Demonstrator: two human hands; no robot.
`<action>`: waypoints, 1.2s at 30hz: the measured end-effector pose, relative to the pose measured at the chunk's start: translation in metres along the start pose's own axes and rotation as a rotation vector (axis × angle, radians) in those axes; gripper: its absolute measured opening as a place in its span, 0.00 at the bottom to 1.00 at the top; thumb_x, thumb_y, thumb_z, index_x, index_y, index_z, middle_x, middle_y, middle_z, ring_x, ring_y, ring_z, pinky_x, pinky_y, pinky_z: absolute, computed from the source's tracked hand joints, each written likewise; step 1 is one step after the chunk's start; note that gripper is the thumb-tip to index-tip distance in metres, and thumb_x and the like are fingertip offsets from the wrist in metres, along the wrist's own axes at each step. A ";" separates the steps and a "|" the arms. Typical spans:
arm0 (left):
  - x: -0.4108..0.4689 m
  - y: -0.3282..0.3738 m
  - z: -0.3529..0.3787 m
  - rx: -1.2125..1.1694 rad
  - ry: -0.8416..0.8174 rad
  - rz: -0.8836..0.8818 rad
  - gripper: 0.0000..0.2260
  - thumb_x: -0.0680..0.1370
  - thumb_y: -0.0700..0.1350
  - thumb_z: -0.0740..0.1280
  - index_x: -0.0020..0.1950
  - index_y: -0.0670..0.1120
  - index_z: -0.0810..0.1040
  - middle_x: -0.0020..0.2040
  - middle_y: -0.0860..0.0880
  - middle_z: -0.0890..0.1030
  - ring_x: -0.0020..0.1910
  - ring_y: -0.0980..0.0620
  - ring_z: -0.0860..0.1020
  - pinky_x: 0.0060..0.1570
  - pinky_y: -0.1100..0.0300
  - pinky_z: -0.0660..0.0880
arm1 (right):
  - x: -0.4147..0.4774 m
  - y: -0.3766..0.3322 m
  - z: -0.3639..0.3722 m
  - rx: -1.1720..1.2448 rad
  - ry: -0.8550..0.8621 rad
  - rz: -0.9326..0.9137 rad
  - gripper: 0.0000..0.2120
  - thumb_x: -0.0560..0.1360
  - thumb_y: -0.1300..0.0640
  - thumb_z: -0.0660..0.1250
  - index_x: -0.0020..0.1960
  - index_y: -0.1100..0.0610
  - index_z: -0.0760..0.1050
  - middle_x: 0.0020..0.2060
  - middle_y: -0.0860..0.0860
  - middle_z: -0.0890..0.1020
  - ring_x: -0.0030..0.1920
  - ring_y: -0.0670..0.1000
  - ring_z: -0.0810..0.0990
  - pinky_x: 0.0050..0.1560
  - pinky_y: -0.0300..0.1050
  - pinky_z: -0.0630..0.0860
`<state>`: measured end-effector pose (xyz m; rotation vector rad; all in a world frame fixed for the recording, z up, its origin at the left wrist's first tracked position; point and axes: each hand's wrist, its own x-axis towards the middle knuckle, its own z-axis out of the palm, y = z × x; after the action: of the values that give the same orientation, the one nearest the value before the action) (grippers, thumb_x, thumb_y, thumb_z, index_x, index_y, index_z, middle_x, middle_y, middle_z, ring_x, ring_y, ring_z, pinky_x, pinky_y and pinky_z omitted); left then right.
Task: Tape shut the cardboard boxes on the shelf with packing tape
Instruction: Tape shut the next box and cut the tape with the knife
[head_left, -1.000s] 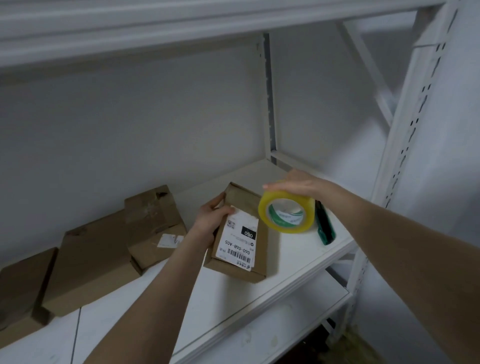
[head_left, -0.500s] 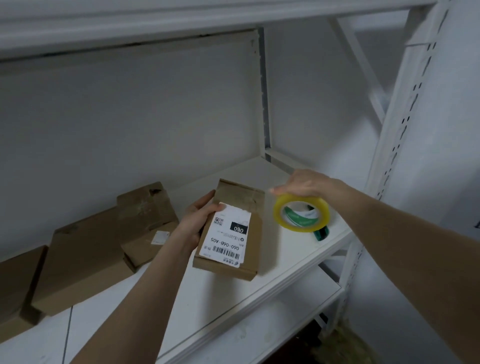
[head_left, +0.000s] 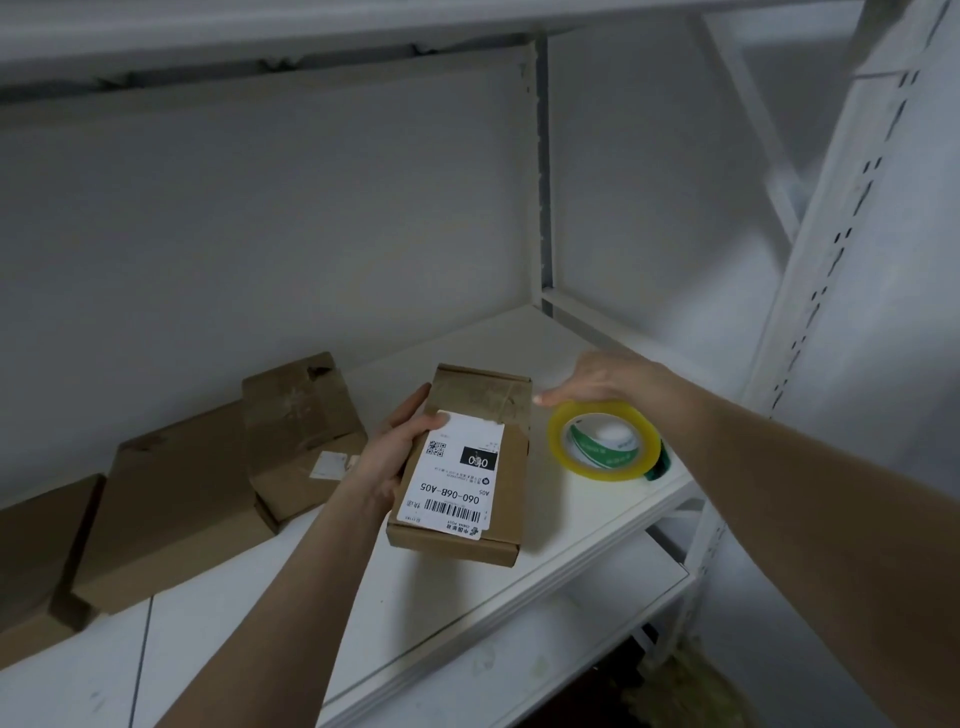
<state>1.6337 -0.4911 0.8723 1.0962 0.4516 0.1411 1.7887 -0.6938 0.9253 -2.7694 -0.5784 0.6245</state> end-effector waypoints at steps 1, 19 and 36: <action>0.000 -0.002 -0.002 -0.005 0.001 -0.003 0.34 0.66 0.35 0.71 0.71 0.53 0.70 0.56 0.38 0.82 0.43 0.43 0.84 0.35 0.51 0.81 | 0.002 -0.001 0.002 -0.006 -0.008 0.013 0.41 0.68 0.29 0.67 0.70 0.56 0.70 0.67 0.55 0.74 0.64 0.58 0.74 0.60 0.49 0.72; 0.020 -0.055 0.010 1.747 0.147 0.279 0.23 0.81 0.45 0.54 0.76 0.45 0.57 0.78 0.43 0.54 0.76 0.44 0.54 0.73 0.47 0.56 | 0.012 -0.040 0.035 -0.256 0.056 0.018 0.25 0.73 0.39 0.65 0.64 0.53 0.74 0.56 0.51 0.78 0.58 0.55 0.77 0.51 0.46 0.68; 0.017 -0.022 0.059 0.789 0.037 0.153 0.39 0.57 0.52 0.72 0.69 0.58 0.72 0.54 0.49 0.80 0.50 0.50 0.80 0.49 0.56 0.79 | -0.003 0.014 -0.015 0.458 -0.054 -0.118 0.18 0.72 0.38 0.70 0.52 0.50 0.77 0.56 0.52 0.80 0.52 0.53 0.79 0.53 0.46 0.75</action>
<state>1.6714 -0.5443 0.8708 1.9073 0.4671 0.1189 1.7974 -0.7101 0.9356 -2.2813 -0.5279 0.7058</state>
